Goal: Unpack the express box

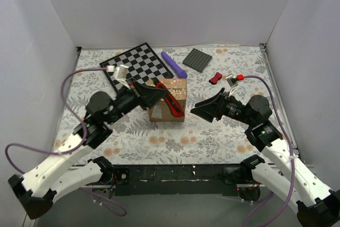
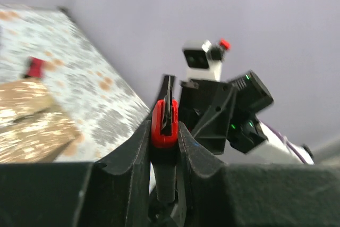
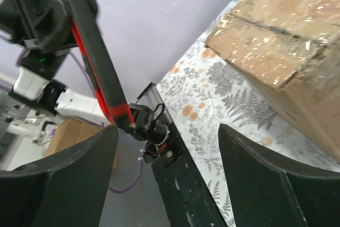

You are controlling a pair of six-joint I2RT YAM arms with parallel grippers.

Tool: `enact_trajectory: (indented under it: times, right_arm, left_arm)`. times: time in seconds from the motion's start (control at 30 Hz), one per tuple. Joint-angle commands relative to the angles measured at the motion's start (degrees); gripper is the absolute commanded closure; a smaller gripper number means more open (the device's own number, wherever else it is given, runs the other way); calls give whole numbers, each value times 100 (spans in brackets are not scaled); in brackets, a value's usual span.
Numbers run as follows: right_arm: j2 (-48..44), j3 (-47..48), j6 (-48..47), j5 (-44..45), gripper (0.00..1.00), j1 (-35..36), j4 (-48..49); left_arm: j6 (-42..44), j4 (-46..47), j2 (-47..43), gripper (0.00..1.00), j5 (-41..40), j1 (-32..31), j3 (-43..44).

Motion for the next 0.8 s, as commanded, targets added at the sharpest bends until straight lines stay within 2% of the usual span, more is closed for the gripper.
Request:
enact_trajectory:
  times: [0.0,0.03,0.07,0.17,0.27,0.37,0.53,0.67,0.7,0.77]
  right_arm:
    - [-186,380,-570,887,17,-3,-754]
    - [-230,354,-589,994,17,-3,-764]
    - [-308,353,-632,1099,17,6,-799]
    - [-397,388,-773,1338,18,-3,-896]
    - [-362,607,-914,1364,18,6,-1037]
    - [-327,871,-1168,1452,19,6,-1274]
    - [-345,802,-1248,1706,19,15,-1257]
    - [-231,617,-1143,1751,20,15,-1090]
    - [-213,556,-1073,1751,20,6,-1046]
    - [-178,547,-1064,1751,21,15,-1011]
  left_arm:
    - [230,-2473,-1303,100,-2753,271,228]
    - [-32,-3155,-1575,100,-3262,281,210]
    - [-157,-3432,-1699,100,-3937,289,123]
    - [-929,-4496,-1850,100,-5134,307,-44]
    - [-1832,-5173,-2033,100,-5428,316,-387]
    - [-2519,-5481,-2236,100,-5227,316,-774]
    - [-3049,-6395,-1702,100,-4912,333,-739]
    - [-2875,-5906,-1314,100,-4349,561,-1080]
    - [-2769,-5704,-1253,100,-4183,893,-1169]
    - [-2269,-4967,-1165,100,-3349,1447,-1440]
